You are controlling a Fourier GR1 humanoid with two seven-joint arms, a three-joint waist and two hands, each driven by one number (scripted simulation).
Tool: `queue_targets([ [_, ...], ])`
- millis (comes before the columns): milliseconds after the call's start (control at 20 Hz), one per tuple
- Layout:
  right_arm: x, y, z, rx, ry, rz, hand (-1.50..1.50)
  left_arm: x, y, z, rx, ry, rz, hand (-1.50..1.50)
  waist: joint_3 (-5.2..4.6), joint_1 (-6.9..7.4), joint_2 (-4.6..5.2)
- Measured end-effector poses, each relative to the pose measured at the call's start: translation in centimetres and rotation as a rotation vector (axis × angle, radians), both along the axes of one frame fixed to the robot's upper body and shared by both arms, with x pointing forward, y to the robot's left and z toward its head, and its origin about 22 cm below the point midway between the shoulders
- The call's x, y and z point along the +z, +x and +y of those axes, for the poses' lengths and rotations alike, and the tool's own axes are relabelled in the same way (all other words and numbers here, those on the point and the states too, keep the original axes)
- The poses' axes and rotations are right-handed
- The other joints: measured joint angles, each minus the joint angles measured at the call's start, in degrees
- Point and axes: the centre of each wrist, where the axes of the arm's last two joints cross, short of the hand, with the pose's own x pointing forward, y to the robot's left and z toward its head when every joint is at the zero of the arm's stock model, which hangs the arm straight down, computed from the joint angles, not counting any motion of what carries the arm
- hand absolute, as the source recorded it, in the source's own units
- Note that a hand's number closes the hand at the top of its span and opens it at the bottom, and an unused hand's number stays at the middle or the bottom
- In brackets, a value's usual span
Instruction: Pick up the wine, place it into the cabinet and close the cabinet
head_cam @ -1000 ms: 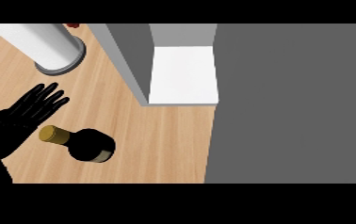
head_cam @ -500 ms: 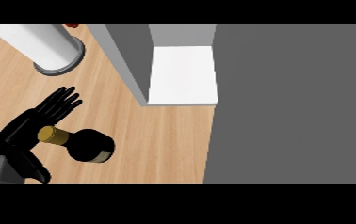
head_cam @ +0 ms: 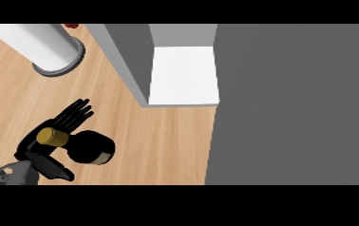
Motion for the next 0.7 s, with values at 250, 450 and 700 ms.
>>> queue_targets([
  [250,0.1,0.0,0.3,0.013,0.003,-0.003,-1.50,-1.6,0.2,-0.5,0.007,0.030,0.021,-1.50,-0.05,-0.29,0.06],
  [450,0.4,0.2,0.4,0.016,0.000,-0.010,-1.50,-2.8,0.2,-1.0,0.016,0.014,0.052,-1.50,-0.06,-0.38,0.09],
  [700,0.5,0.1,0.8,0.031,0.002,0.005,-1.50,-3.8,0.1,-1.7,-0.001,-0.014,0.085,-1.50,-0.03,-0.49,-0.01],
])
